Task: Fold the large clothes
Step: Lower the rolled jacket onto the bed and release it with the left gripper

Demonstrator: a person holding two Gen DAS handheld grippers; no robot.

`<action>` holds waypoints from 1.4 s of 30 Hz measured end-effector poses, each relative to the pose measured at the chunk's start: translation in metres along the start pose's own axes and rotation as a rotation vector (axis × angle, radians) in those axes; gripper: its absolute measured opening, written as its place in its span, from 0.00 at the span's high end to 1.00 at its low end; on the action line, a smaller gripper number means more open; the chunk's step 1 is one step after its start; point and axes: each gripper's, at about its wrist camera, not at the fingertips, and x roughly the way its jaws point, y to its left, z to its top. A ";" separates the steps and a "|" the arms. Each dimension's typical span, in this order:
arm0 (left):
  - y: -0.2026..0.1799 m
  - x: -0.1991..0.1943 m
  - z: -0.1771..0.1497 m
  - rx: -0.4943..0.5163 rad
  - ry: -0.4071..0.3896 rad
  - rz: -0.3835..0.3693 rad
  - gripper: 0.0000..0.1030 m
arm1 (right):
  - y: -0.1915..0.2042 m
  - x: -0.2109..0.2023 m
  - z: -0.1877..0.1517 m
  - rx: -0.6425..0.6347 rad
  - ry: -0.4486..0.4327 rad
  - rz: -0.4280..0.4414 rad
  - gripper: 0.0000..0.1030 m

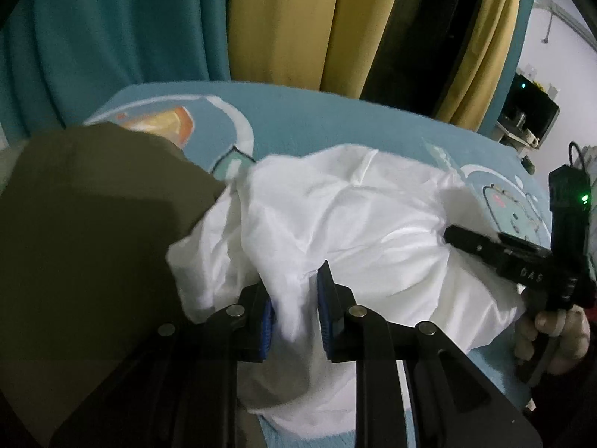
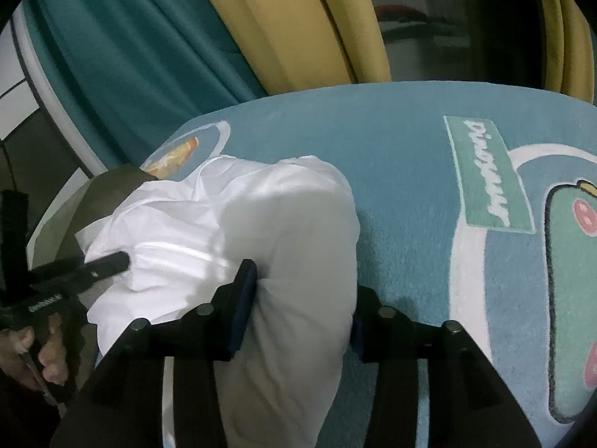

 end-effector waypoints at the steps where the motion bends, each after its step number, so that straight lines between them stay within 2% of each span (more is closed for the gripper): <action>1: -0.001 -0.008 0.002 0.003 -0.013 0.012 0.79 | 0.001 -0.005 0.000 -0.011 -0.001 -0.010 0.49; 4: -0.008 -0.023 0.004 0.009 -0.038 0.028 0.79 | 0.003 -0.018 -0.002 -0.050 -0.017 -0.053 0.40; 6: -0.012 -0.027 0.004 0.014 -0.045 0.022 0.79 | 0.003 -0.032 -0.006 -0.071 -0.032 -0.079 0.39; 8: -0.017 -0.025 0.000 0.024 -0.028 0.028 0.79 | 0.001 -0.041 -0.010 -0.076 -0.038 -0.091 0.38; 11: -0.014 -0.015 -0.011 0.012 0.014 0.082 0.79 | -0.003 -0.052 -0.019 -0.088 -0.021 -0.097 0.36; 14: -0.004 -0.004 -0.026 -0.012 0.062 0.110 0.79 | -0.006 -0.049 -0.030 -0.088 -0.002 -0.100 0.34; 17: 0.001 -0.003 -0.038 -0.025 0.071 0.118 0.79 | -0.012 -0.047 -0.039 -0.066 0.012 -0.090 0.31; 29: -0.002 -0.033 -0.074 -0.098 -0.005 0.131 0.79 | -0.016 -0.064 -0.052 -0.053 0.015 -0.079 0.27; 42: -0.030 -0.060 -0.099 -0.107 -0.084 0.138 0.79 | -0.027 -0.089 -0.074 -0.044 0.027 -0.086 0.24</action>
